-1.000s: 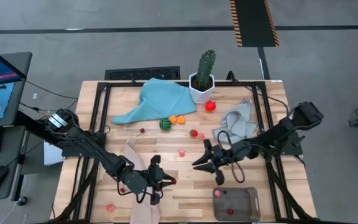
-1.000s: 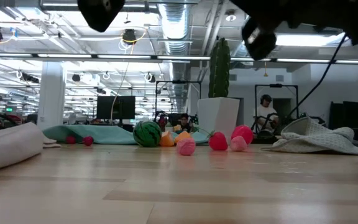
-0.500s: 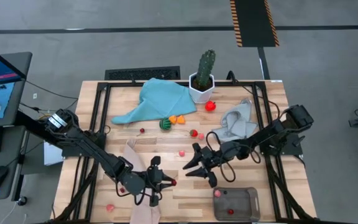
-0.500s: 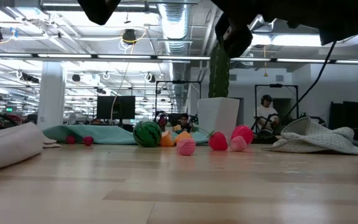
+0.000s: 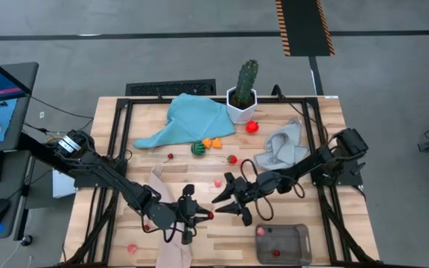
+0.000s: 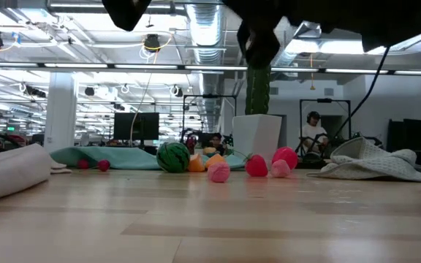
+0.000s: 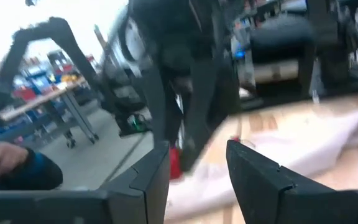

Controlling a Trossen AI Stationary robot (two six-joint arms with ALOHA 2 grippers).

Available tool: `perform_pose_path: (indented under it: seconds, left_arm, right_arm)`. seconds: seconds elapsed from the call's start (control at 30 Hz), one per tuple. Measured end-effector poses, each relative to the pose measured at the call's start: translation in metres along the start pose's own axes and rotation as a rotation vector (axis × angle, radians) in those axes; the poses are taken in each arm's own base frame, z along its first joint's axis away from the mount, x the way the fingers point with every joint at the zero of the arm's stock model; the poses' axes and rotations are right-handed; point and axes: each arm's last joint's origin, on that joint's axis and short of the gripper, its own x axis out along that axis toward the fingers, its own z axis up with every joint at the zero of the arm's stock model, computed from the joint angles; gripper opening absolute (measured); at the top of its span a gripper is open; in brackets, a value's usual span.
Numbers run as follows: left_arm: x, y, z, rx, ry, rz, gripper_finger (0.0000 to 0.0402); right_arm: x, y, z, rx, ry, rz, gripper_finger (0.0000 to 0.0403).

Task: Pick and placing Produce into tupperware
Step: Put the cherry into the black bin

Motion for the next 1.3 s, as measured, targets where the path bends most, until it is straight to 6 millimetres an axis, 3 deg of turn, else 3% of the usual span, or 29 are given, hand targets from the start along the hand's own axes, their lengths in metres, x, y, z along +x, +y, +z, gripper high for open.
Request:
perform_pose_path:
  seconds: [0.47, 1.3]
  left_arm:
    - [-0.0002, -0.0005, -0.0003, 0.001, 0.003, -0.006, 0.0051]
    - [-0.0003, -0.0007, -0.0004, 0.001, 0.003, -0.007, 0.0051]
  right_arm:
    - [0.0076, 0.0014, 0.0048, 0.017, -0.005, 0.056, 0.0163]
    - [0.0076, 0.0014, 0.0020, 0.017, 0.032, 0.075, 0.0011]
